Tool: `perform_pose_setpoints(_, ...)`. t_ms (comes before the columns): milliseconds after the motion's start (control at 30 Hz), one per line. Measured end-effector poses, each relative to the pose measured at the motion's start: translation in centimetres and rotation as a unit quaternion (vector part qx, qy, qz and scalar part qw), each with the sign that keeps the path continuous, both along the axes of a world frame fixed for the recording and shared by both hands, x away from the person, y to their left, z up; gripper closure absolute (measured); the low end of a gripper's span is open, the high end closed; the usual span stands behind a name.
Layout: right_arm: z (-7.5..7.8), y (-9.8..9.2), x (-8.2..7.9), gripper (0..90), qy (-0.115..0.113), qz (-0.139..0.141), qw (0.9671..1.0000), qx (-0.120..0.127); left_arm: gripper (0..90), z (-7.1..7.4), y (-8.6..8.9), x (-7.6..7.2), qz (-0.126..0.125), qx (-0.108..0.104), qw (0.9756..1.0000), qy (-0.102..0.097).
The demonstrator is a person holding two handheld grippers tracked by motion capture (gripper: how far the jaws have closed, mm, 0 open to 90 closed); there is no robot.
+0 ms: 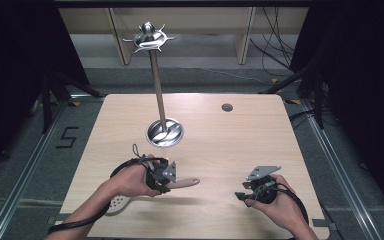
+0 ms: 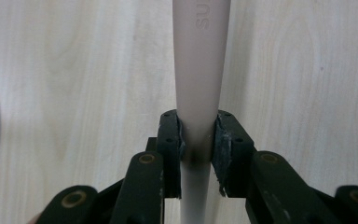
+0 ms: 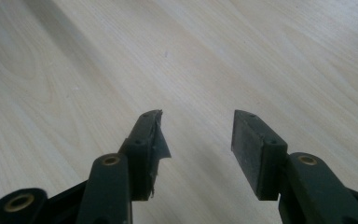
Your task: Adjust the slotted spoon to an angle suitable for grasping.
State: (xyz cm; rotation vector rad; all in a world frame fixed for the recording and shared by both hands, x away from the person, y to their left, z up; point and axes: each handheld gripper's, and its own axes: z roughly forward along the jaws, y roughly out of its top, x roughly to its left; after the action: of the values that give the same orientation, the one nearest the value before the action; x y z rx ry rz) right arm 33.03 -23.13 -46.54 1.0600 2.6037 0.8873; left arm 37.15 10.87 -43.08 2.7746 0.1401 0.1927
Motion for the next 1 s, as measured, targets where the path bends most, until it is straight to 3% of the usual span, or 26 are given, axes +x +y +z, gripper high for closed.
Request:
perform_pose_setpoints(133,-0.2,0.0,0.0,52.7,-0.008,-0.002,1.0,0.005,72.6,1.2,1.4,0.1,0.014,-0.025,0.9995,-0.011)
perform_pose_setpoints(167,-0.2,0.0,0.0,52.7,-0.007,-0.002,1.0,0.005,72.7,1.3,1.7,0.0,0.028,-0.047,0.9984,-0.012)
perform_pose_setpoints(267,0.0,0.0,0.1,52.6,-0.002,0.001,1.0,0.001,72.7,2.1,2.9,0.0,0.046,-0.069,0.9965,-0.014)
perform_pose_setpoints(300,0.0,0.0,0.1,52.5,-0.003,0.0,1.0,0.0,72.6,2.3,3.3,-0.1,0.058,-0.085,0.9946,-0.015)
perform_pose_setpoints(367,0.0,0.0,0.0,52.4,-0.003,0.0,1.0,-0.001,72.7,2.8,4.1,0.0,0.062,-0.092,0.9938,-0.012)
perform_pose_setpoints(500,0.0,0.0,0.0,52.4,-0.002,-0.001,1.0,-0.001,72.7,3.7,5.6,0.0,0.08,-0.115,0.9898,-0.023)
perform_pose_setpoints(533,0.0,0.0,0.0,52.4,-0.002,0.0,1.0,-0.001,72.7,3.7,5.9,0.0,0.09,-0.129,0.9871,-0.028)
perform_pose_setpoints(567,0.0,0.0,0.0,52.4,-0.002,0.0,1.0,-0.001,72.7,3.9,6.2,0.0,0.091,-0.133,0.9865,-0.033)
perform_pose_setpoints(733,0.0,0.1,0.1,52.3,-0.002,0.001,1.0,-0.002,72.7,4.6,7.4,-0.1,0.12,-0.165,0.9779,-0.043)
perform_pose_setpoints(833,0.0,0.0,0.0,52.3,-0.002,0.0,1.0,-0.002,72.7,4.9,8.1,-0.3,0.143,-0.196,0.9688,-0.052)
perform_pose_setpoints(900,-0.1,0.0,0.0,52.2,-0.001,0.0,1.0,-0.002,72.7,5.2,8.6,-0.3,0.15,-0.207,0.9647,-0.064)
perform_pose_setpoints(933,-0.1,0.0,0.1,52.2,-0.001,0.001,1.0,-0.003,72.7,5.3,8.8,-0.4,0.161,-0.217,0.9607,-0.066)
perform_pose_setpoints(1000,-0.2,0.1,0.1,52.2,-0.008,-0.001,1.0,0.002,72.8,5.7,9.3,-0.5,0.17,-0.23,0.9554,-0.072)
